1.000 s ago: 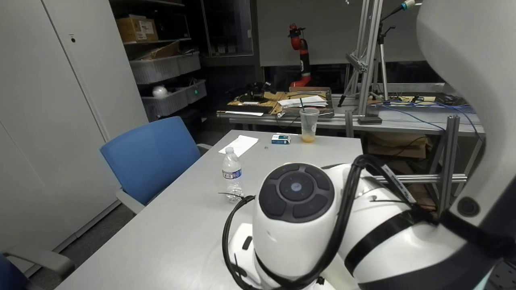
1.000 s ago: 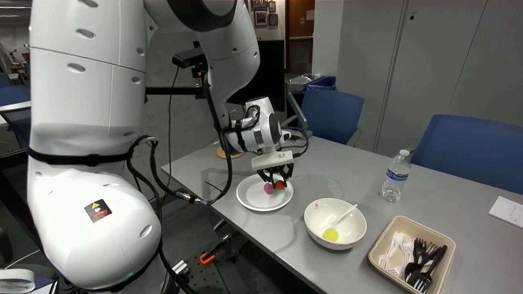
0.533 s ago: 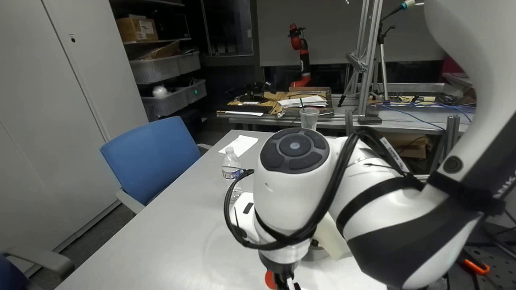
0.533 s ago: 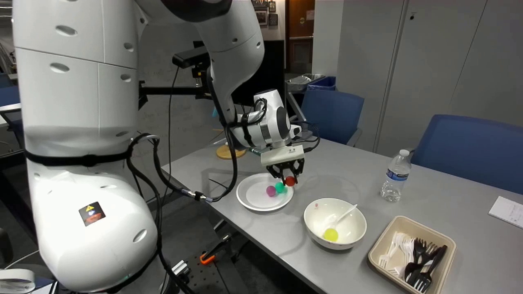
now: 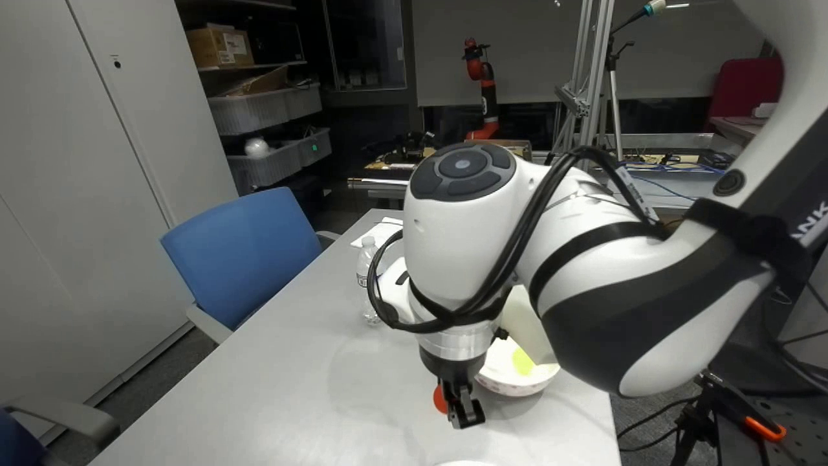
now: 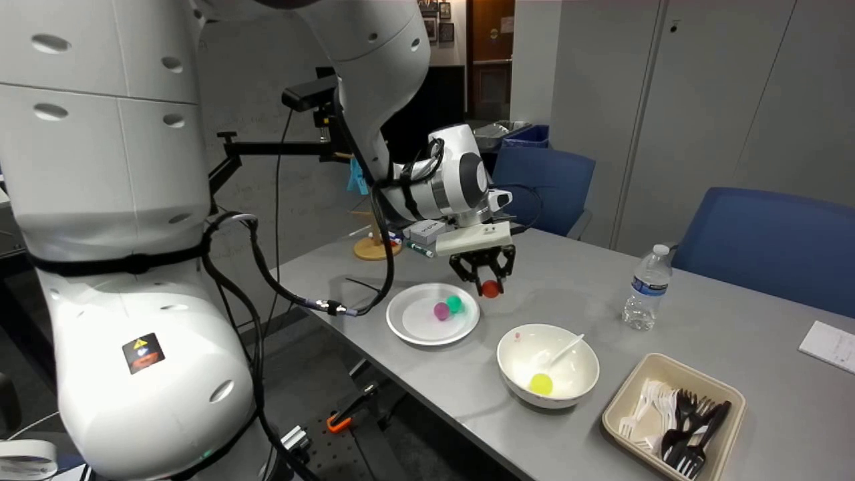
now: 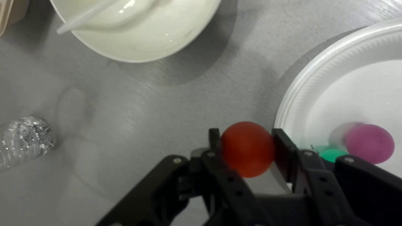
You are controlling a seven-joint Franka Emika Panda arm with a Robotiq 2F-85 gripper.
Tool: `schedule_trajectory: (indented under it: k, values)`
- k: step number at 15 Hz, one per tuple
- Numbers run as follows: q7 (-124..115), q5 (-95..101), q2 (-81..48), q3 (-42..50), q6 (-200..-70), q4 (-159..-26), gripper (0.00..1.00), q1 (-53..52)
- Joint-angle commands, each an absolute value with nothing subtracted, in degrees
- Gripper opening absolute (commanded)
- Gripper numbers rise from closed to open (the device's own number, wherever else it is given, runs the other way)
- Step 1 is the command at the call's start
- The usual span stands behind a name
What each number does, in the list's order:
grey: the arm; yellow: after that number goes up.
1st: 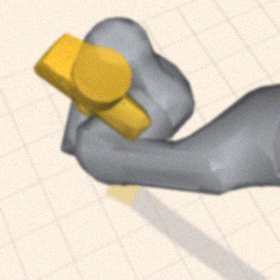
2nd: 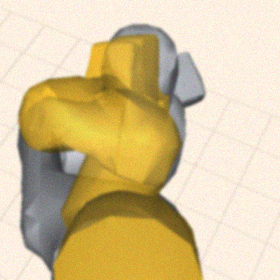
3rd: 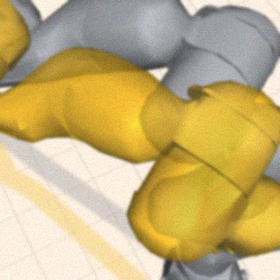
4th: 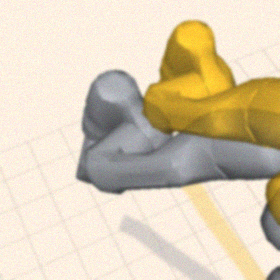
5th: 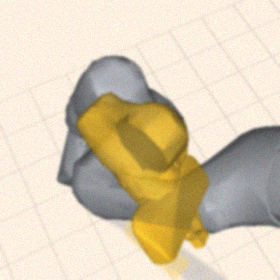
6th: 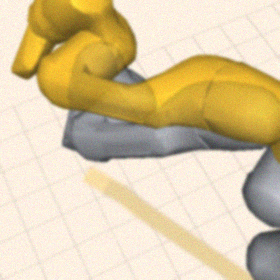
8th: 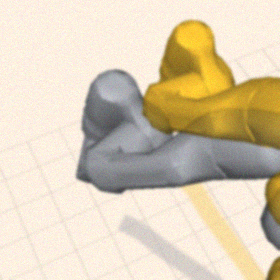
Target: Pick the red ball and put it in the bowl
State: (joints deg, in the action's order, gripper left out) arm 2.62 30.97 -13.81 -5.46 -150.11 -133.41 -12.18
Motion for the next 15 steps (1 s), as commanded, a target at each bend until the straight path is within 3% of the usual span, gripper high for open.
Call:
schedule_trajectory:
  k: [1, 4, 5, 11, 12, 15]
  values:
    - [0.2, 30.5, -10.7, -5.1, -145.5, -133.8, 0.19, -12.5]
    - [-0.1, 30.8, -11.8, -5.5, -146.2, -133.3, 0.19, -12.0]
    - [-0.3, 30.9, -11.7, -5.5, -146.1, -133.3, 0.44, -12.0]
    - [-0.3, 30.9, -12.0, -5.5, -146.1, -133.3, 0.44, -12.1]
    - [-0.6, 30.3, -11.9, -5.6, -145.9, -133.0, 0.19, -12.1]
    - [0.3, 26.1, -11.3, -6.0, -145.5, -132.7, 0.19, -11.2]
